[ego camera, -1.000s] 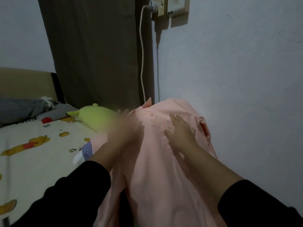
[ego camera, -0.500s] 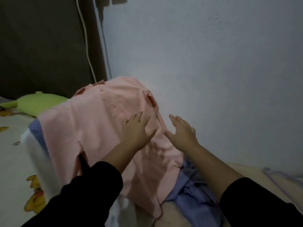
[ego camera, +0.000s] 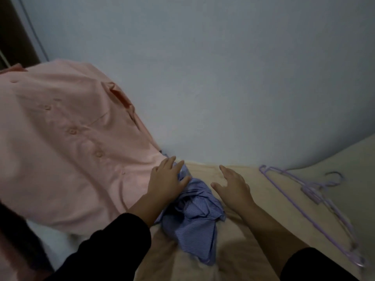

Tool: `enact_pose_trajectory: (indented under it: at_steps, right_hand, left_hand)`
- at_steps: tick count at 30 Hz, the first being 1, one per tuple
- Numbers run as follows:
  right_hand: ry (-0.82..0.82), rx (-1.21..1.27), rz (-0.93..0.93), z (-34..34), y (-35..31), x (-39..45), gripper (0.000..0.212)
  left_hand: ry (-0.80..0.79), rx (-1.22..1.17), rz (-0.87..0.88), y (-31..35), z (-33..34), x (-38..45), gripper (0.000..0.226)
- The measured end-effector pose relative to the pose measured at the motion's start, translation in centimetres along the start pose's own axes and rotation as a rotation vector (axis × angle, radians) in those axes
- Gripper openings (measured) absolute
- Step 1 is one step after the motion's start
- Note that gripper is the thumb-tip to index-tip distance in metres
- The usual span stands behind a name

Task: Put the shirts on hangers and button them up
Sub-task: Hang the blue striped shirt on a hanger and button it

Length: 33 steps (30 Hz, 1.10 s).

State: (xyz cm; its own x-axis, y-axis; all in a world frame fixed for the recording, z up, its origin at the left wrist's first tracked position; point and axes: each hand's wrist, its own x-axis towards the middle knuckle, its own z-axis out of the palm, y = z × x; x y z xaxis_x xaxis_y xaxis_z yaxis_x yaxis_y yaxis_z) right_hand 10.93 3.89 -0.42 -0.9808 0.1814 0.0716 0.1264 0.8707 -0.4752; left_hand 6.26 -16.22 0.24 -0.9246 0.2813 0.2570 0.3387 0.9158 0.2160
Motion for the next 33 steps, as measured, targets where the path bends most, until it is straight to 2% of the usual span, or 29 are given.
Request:
enact_pose_trajectory:
  at_steps: [6,11,13,17,23,27,30,33]
  right_hand:
    - [-0.114,0.119,-0.028,4.4,2.2,2.5,0.073]
    - [-0.358,0.091,0.002,8.5,2.7,4.1,0.122]
    - [-0.381,0.164,0.021,10.3,3.4,4.4,0.132]
    - [-0.336,0.387,-0.044,11.3,4.9,4.6,0.113]
    - [-0.278,0.430,-0.008,5.4,7.9,4.1,0.083]
    - [-0.199,0.357,0.068,0.4,13.1,2.9,0.083]
    - [-0.141,0.233,0.162,-2.5,16.7,1.9,0.084]
    - [-0.141,0.013,0.265,-3.6,19.3,1.6,0.100]
  left_hand:
    - [-0.037,-0.014,0.028,-1.9,4.8,1.6,0.080]
    - [-0.135,0.012,0.040,-3.7,8.6,2.1,0.087]
    - [-0.163,0.013,0.022,-3.8,9.4,1.9,0.089]
    - [-0.161,0.004,0.015,-2.9,10.5,1.4,0.086]
    - [-0.216,-0.185,0.041,1.6,11.7,0.6,0.097]
    - [-0.247,-0.277,0.156,5.9,12.8,0.8,0.091]
    - [-0.303,-0.233,0.210,8.0,13.5,0.7,0.096]
    - [-0.353,-0.187,0.211,8.6,13.8,0.6,0.100]
